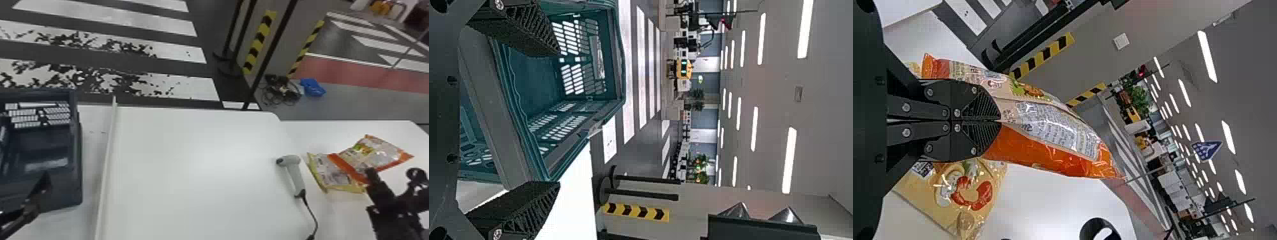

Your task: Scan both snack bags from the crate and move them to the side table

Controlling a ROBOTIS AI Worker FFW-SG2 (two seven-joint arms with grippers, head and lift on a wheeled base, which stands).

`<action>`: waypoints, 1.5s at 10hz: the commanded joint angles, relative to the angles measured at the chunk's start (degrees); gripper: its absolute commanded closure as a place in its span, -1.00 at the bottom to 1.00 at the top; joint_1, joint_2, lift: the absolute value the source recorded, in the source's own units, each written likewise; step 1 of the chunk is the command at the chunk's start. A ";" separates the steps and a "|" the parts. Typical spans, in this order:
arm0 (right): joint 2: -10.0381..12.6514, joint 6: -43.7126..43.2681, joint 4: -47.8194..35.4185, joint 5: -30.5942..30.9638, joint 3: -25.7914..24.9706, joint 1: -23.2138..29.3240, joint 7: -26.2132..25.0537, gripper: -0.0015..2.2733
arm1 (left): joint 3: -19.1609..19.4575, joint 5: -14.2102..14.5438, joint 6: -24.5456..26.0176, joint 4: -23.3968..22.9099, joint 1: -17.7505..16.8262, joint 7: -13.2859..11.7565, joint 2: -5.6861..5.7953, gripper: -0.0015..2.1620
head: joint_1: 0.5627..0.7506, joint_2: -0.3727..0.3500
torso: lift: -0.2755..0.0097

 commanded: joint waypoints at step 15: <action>16.10 -8.98 -41.92 24.13 24.09 18.45 -6.26 -0.95 | 0.08 -0.07 -0.35 -1.22 0.49 0.79 0.21 -0.93 | 0.41 -0.91 | 0.24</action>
